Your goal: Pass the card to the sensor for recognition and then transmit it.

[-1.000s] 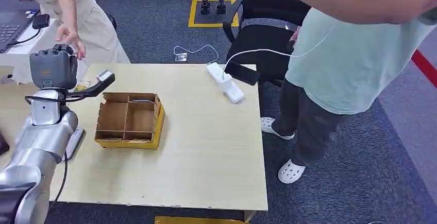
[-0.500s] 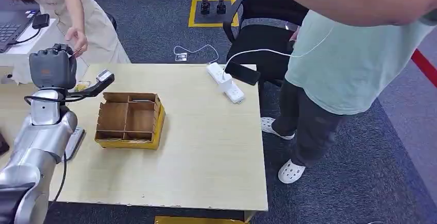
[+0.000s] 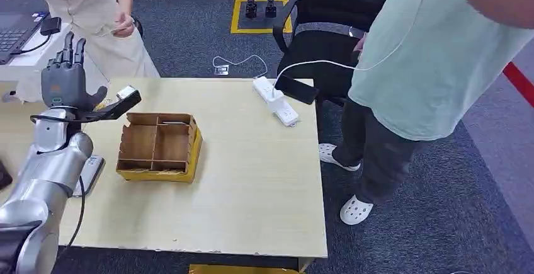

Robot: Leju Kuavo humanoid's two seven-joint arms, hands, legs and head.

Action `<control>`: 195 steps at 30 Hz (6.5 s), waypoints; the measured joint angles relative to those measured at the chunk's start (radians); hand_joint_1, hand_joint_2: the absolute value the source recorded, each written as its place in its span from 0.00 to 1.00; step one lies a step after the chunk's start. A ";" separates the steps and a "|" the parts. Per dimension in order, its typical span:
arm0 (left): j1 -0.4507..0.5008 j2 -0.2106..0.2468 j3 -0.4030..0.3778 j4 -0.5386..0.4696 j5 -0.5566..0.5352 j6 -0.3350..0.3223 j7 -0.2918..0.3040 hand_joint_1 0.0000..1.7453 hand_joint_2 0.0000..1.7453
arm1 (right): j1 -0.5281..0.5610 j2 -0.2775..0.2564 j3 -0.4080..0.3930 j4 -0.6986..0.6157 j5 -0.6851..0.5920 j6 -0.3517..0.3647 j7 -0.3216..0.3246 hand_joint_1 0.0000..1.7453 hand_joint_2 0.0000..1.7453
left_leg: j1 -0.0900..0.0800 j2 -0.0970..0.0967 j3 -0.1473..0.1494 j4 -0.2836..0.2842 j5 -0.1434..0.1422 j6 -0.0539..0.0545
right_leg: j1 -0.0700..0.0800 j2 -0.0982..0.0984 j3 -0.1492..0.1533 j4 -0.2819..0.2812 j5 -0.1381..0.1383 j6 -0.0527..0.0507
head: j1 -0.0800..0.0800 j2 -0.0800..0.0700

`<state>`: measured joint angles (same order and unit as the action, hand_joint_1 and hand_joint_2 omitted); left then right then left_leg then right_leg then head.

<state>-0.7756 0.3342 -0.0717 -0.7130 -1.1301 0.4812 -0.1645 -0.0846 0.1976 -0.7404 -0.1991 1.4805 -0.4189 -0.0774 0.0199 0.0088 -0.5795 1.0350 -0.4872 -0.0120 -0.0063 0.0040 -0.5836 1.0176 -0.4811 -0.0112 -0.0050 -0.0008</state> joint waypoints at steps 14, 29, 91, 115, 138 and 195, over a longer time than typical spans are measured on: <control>0.026 0.308 -0.182 -0.397 0.672 -0.884 -0.155 0.00 1.00 | 0.021 -0.008 0.005 0.000 -0.026 -0.003 -0.020 0.00 0.00 | 0.001 0.004 -0.002 -0.001 0.000 0.000 | 0.001 0.004 -0.004 0.001 0.000 -0.001 | 0.000 0.000; 0.024 0.493 -0.326 -0.616 0.843 -0.944 -0.136 0.00 1.00 | 0.021 -0.009 0.012 0.000 -0.028 -0.003 -0.019 0.00 0.00 | 0.001 0.004 -0.002 -0.001 0.000 -0.001 | 0.001 0.004 -0.004 0.001 0.001 -0.002 | -0.001 0.000; 0.479 0.486 -0.557 -0.773 0.249 -0.554 0.050 0.00 1.00 | 0.029 -0.010 0.011 0.000 -0.073 -0.021 -0.031 0.00 0.00 | 0.001 0.004 -0.002 -0.001 0.000 -0.002 | 0.001 0.002 -0.004 0.000 0.001 -0.002 | 0.000 0.000; 0.500 0.421 -0.488 -0.743 0.174 -0.547 0.078 1.00 1.00 | 0.034 -0.010 0.011 0.000 -0.074 -0.025 -0.034 0.00 0.00 | 0.001 0.004 -0.002 -0.001 0.000 -0.002 | 0.001 0.002 -0.003 0.000 0.001 -0.002 | 0.000 0.000; 0.493 0.437 -0.470 -0.743 0.199 -0.580 0.049 1.00 1.00 | 0.033 -0.010 0.000 0.000 -0.093 -0.024 -0.042 0.00 0.00 | 0.001 0.003 -0.002 -0.001 0.000 -0.002 | 0.001 0.002 -0.003 0.000 0.001 -0.002 | 0.000 0.000; 0.051 0.066 -0.211 -0.248 -0.275 -0.056 0.354 0.00 1.00 | 0.014 -0.005 0.052 0.000 -0.079 -0.010 -0.009 0.00 0.00 | 0.001 0.001 -0.002 0.000 0.001 -0.002 | 0.001 0.001 -0.003 0.001 0.002 -0.003 | 0.000 0.000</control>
<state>-0.7246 0.3998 -0.2830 -0.9605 -1.4050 0.4253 0.1896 -0.0707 0.1923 -0.6886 -0.1991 1.4015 -0.4288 -0.0862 0.0207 0.0101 -0.5810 1.0345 -0.4860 -0.0137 -0.0054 0.0045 -0.5865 1.0183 -0.4792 -0.0141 -0.0053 -0.0008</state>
